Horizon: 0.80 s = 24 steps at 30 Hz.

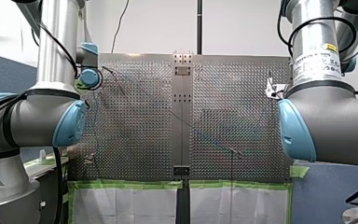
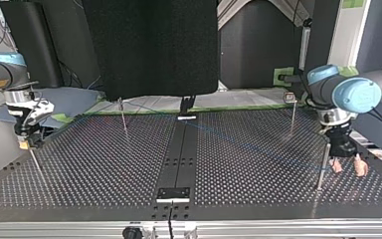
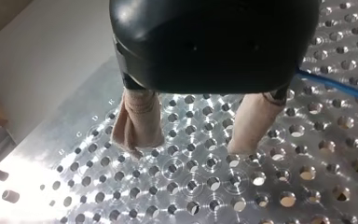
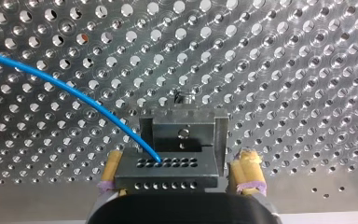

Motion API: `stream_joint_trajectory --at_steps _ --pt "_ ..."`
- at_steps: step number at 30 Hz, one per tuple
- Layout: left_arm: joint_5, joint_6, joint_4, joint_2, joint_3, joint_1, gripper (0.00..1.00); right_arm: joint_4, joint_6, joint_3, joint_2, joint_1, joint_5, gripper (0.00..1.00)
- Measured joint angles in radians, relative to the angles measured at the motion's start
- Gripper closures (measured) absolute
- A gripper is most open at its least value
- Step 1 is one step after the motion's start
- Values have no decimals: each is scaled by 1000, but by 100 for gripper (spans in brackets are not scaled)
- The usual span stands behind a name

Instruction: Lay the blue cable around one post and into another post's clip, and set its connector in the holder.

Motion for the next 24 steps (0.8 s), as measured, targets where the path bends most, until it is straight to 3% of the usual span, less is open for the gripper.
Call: stream_joint_trajectory --at_steps 4,12,18,24 --pt "10 -31 -34 27 0 4 2 0 0 0 0 0 0 0" --pt "70 -100 -105 84 -1 -9 2 0 0 0 0 0 0 0" --pt "89 -107 -164 99 -18 -22 2 0 0 0 0 0 0 0" --pt "74 -107 -220 135 -67 -17 2 0 0 0 0 0 0 0"
